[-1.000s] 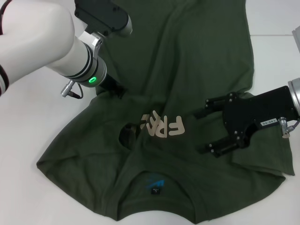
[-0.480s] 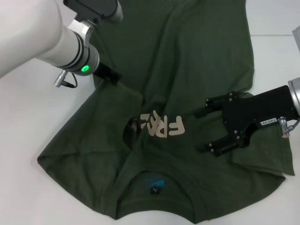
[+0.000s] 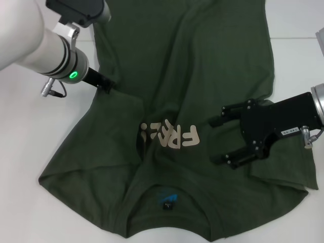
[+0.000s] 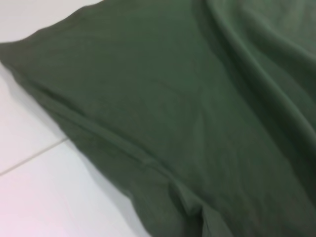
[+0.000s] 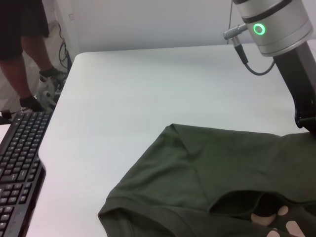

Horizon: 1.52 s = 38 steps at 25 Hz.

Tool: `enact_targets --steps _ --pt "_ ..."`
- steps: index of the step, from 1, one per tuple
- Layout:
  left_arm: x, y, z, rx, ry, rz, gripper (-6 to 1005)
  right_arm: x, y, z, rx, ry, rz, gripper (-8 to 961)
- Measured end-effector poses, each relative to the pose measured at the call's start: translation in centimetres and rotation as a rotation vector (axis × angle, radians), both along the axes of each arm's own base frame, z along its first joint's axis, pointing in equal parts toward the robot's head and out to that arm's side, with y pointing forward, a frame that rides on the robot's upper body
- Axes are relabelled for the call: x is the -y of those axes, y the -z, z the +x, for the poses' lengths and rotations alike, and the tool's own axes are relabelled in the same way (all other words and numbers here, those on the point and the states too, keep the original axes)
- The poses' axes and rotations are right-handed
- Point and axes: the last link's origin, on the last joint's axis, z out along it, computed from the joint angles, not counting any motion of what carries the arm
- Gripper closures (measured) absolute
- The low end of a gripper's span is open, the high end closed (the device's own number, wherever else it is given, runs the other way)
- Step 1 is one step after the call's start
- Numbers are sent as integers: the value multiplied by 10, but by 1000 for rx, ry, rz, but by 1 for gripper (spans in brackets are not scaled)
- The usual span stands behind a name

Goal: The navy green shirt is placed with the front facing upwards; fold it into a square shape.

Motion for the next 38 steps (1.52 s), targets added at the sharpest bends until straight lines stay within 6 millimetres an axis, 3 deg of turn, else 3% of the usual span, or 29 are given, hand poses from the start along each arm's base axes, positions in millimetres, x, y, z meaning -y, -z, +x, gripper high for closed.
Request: enact_targets --steps 9,18,25,38 --pt "11 -21 -10 35 -14 54 957 -3 0 -6 1 -13 -2 69" --pt "9 -20 -27 34 -39 76 958 -3 3 -8 -2 -14 -15 70" --pt "5 -31 -38 52 -68 120 958 -4 6 -8 -1 -11 -17 69" --pt "14 -28 -48 45 -104 88 957 -6 6 -11 -1 -19 -15 73"
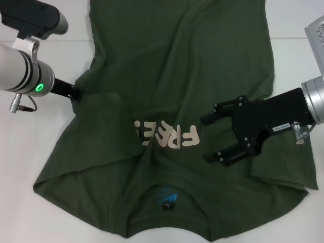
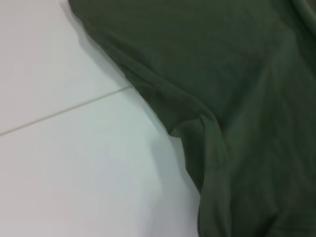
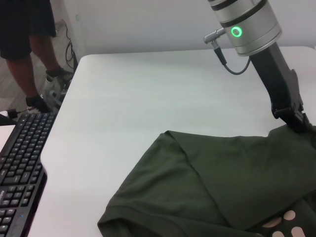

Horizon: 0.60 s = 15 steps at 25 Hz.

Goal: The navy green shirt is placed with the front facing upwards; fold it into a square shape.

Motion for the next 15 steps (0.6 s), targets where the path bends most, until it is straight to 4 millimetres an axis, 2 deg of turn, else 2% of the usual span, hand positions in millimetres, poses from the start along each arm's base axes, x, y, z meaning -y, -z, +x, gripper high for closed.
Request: enact_targets --steps 15 --pt "-2 -9 2 21 -3 32 956 0 2 1 0 8 -1 80"
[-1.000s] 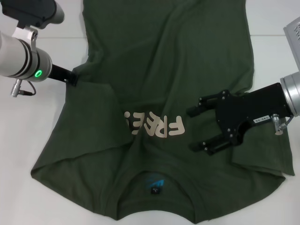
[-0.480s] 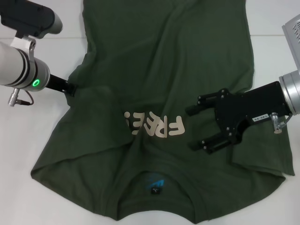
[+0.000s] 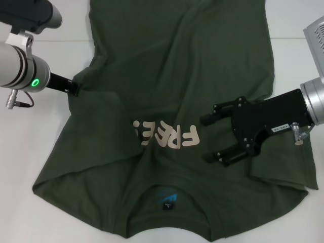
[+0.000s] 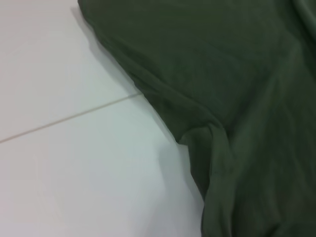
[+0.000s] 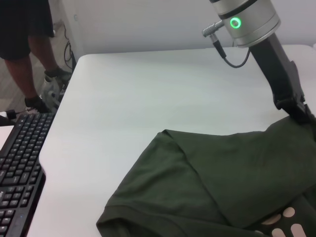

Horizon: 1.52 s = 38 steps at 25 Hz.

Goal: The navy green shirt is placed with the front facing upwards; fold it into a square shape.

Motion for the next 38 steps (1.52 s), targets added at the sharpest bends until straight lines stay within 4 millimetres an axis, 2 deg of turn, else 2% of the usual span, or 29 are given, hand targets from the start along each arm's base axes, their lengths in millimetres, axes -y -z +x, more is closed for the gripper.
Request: enact_targets --steps 18,23,29,32,34,38 --pt "4 -1 -7 10 -46 -14 949 0 0 0 2 -1 0 87" --pt "6 -4 -2 38 -18 37 870 0 0 0 1 -1 0 89" --pt "6 -10 4 52 12 74 690 1 0 1 1 3 0 92" --pt "6 -11 3 53 11 81 545 1 0 2 0 6 1 93" --pt "8 -19 3 60 23 109 448 1 -1 3 -4 12 7 94" --pt "16 -24 4 112 57 114 313 -2 -5 7 -15 37 36 96"
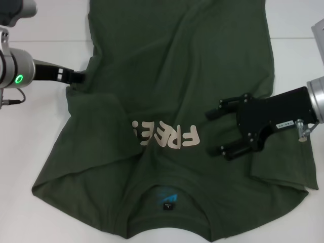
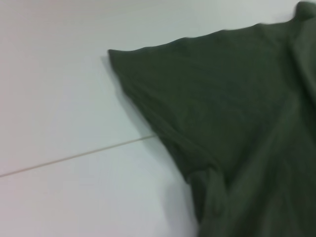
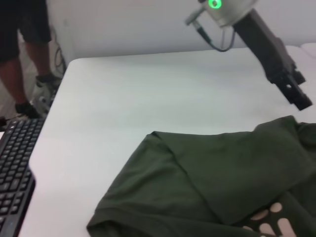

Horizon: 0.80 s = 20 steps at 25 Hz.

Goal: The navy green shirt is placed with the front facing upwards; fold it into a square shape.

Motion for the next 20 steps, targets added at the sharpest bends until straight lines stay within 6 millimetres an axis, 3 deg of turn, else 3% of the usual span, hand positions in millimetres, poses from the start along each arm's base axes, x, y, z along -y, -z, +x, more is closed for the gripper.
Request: enact_targets --steps 10,15,20 --pt "49 -11 5 443 295 -188 77 1 -14 17 -23 91 56 100" --pt "78 -23 -8 726 441 -311 83 3 -14 20 -31 117 54 102" --pt "104 -22 -21 821 509 -436 82 5 -12 21 -36 131 53 104"
